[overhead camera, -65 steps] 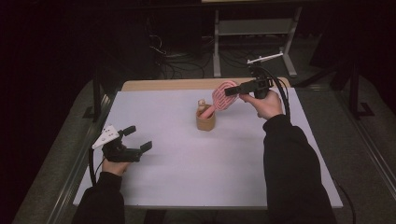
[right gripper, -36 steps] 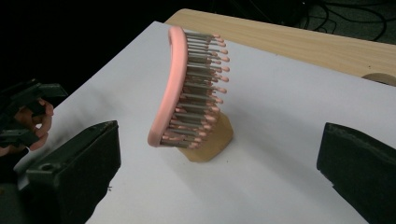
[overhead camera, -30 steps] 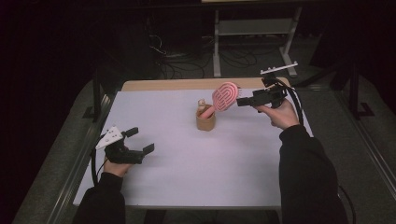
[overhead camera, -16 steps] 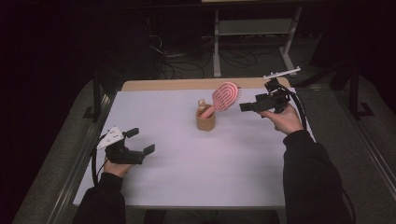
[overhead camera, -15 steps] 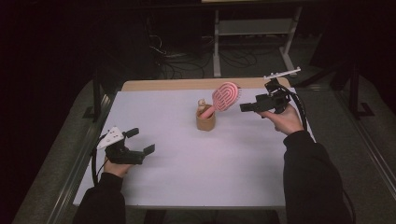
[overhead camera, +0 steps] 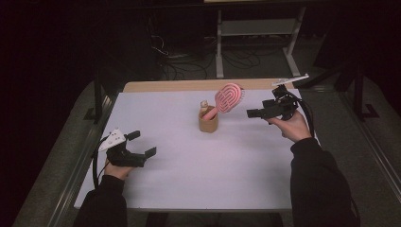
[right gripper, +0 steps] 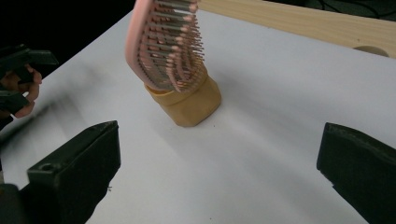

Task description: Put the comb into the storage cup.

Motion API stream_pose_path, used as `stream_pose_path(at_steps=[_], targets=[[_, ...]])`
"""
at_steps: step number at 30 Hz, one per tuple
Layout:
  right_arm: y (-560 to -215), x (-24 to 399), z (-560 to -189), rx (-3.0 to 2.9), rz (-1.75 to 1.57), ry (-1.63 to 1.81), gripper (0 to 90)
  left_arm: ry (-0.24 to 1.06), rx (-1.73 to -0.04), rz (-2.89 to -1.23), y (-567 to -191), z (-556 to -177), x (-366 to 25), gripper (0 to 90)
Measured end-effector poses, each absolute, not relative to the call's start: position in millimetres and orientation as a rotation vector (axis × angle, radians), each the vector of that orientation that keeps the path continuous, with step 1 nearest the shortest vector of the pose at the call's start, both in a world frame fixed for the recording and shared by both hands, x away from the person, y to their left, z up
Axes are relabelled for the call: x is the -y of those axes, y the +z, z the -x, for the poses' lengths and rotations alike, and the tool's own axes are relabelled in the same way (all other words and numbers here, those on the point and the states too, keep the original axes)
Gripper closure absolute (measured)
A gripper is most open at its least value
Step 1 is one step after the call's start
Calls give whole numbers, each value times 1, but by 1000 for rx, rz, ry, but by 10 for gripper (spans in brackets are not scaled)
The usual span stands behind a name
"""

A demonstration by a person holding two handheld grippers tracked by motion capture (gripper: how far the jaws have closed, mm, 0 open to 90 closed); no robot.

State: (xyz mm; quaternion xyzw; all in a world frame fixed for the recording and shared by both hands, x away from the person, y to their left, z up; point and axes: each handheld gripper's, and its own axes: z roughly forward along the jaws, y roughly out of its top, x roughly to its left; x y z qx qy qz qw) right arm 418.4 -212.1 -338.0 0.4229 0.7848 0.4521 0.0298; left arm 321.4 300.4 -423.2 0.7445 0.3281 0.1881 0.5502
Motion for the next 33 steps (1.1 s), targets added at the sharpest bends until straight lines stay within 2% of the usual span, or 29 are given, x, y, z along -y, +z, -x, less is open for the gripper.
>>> stream_pose_path(at_steps=[33], targets=[[-373,244,-395,-2409,-1358,1382,0,449,-783,-1789,-426,-321,-303,0]])
